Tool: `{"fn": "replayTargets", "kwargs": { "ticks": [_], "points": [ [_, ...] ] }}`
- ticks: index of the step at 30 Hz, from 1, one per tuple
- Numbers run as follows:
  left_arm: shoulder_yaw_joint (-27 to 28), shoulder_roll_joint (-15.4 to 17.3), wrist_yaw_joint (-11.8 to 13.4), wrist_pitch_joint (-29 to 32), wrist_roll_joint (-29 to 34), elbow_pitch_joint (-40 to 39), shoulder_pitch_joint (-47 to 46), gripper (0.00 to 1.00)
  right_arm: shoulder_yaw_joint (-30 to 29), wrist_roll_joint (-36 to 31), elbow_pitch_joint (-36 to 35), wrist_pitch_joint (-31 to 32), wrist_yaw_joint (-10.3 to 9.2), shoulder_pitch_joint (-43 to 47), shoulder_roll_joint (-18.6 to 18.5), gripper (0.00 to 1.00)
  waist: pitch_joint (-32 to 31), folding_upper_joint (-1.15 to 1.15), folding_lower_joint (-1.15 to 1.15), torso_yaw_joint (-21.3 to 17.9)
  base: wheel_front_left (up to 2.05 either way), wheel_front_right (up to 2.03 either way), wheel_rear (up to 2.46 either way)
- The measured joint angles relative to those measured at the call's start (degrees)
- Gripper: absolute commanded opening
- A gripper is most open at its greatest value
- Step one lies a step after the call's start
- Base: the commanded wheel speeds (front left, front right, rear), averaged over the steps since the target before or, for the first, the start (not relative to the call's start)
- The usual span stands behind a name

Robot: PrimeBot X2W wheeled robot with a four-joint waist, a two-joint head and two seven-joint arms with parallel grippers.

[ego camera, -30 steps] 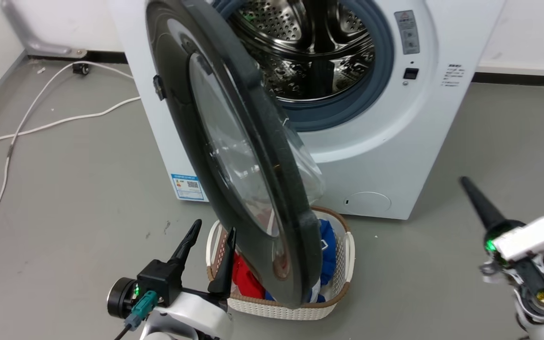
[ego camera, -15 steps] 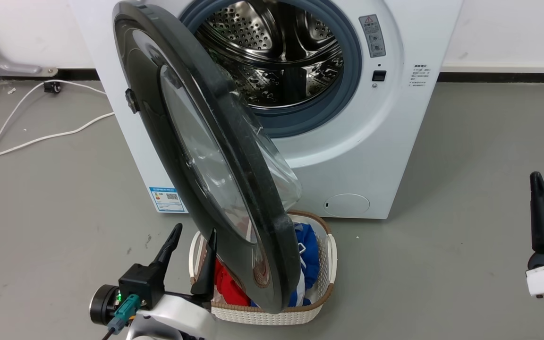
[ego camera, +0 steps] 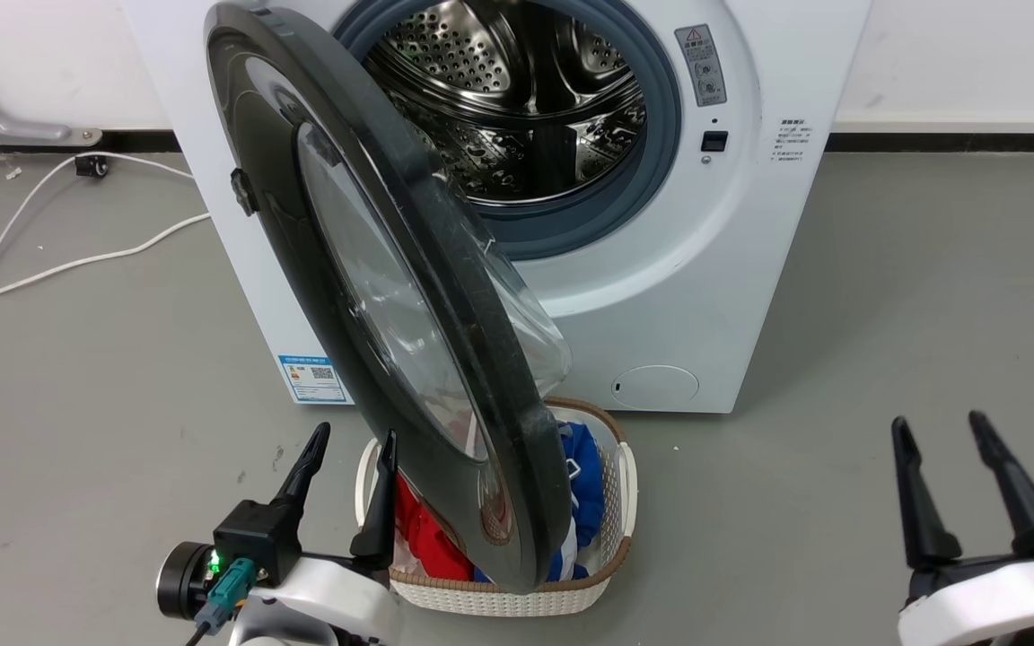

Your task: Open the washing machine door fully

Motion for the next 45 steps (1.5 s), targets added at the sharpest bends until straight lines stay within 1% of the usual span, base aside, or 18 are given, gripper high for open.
{"fn": "replayTargets", "kwargs": {
  "ticks": [3, 10, 20, 21, 22, 23, 24, 29, 32, 37, 42, 45],
  "points": [
    [0.05, 0.09, 0.24, 0.01, 0.04, 0.13, 0.01, 1.0, 1.01, -0.11, 1.38, -0.51, -0.01, 0.5, 0.64, 1.0, -0.04, 0.0, 0.0, 0.05, 0.0, 0.0, 0.0],
    [-0.03, 0.26, 0.26, 0.01, 0.42, 0.49, 0.02, 1.0, 1.31, 2.31, 3.92, -1.02, 0.0, 0.44, 1.48, 1.0, -0.11, 0.0, 0.0, 0.41, 0.0, 0.0, 0.0],
    [-0.11, 0.43, 0.49, 0.01, 0.27, 0.9, 0.02, 1.0, 1.53, 1.63, 4.42, -1.05, 0.0, 0.31, 1.71, 1.0, -0.21, 0.0, 0.01, 0.3, 0.0, 0.0, 0.0],
    [-0.16, 0.44, 0.49, 0.01, 0.13, 0.96, 0.02, 0.97, 1.49, 1.29, 4.42, -1.0, 0.0, 0.3, 1.7, 1.0, -0.19, 0.0, 0.01, 0.3, 0.0, 0.0, 0.0],
    [-0.21, 0.46, 0.49, 0.0, 0.0, 1.04, 0.02, 0.38, 1.49, 1.2, 4.42, -1.0, 0.0, 0.28, 1.7, 1.0, -0.18, 0.0, 0.01, 0.31, 0.0, 0.0, 0.0],
    [-0.21, 0.48, 0.49, 0.01, -0.02, 1.11, 0.01, 0.16, 1.55, 0.75, 4.38, -1.01, 0.0, 0.26, 1.64, 1.0, -0.15, 0.0, 0.01, 0.32, 0.0, 0.0, 0.0],
    [-0.25, 0.53, 0.49, 0.01, -0.03, 1.15, -0.01, 0.0, 1.54, 0.51, 4.37, -1.0, 0.0, 0.24, 1.63, 1.0, -0.13, 0.0, 0.01, 0.33, 0.0, 0.0, 0.0],
    [0.34, 0.79, 1.0, 0.03, -0.82, -0.64, -1.6, 0.0, 1.34, 0.09, 4.35, -0.76, -0.01, 0.14, 1.66, 1.0, 0.02, 0.0, 0.01, 0.47, 0.0, 0.0, 0.0],
    [1.11, 1.0, 1.62, 0.65, -1.2, -3.21, -3.34, 0.0, 1.46, -0.7, 4.32, -0.56, 0.0, 0.1, 1.64, 1.0, -0.06, 0.0, 0.01, 0.55, 0.0, 0.0, 0.0],
    [2.49, 1.1, 3.33, 1.93, -1.7, -10.44, -7.03, 0.0, 1.22, -0.64, 4.21, -0.48, 0.0, 0.01, 1.74, 1.0, -0.37, 0.0, 0.01, 0.6, 0.0, 0.0, 0.0],
    [2.05, 0.75, 3.78, 3.6, -2.19, -18.93, -11.37, 0.0, 0.87, -0.69, 4.13, -0.3, 0.0, 0.01, 1.9, 1.0, -0.55, 0.0, 0.01, 0.75, 0.0, 0.0, 0.0],
    [0.6, 0.34, 3.83, 4.37, -1.91, -24.26, -14.35, 0.0, 0.63, -1.12, 3.93, -0.22, 0.0, 0.01, 1.96, 1.0, -0.65, 0.0, 0.01, 0.87, 0.0, 0.0, 0.0]
  ]
}}
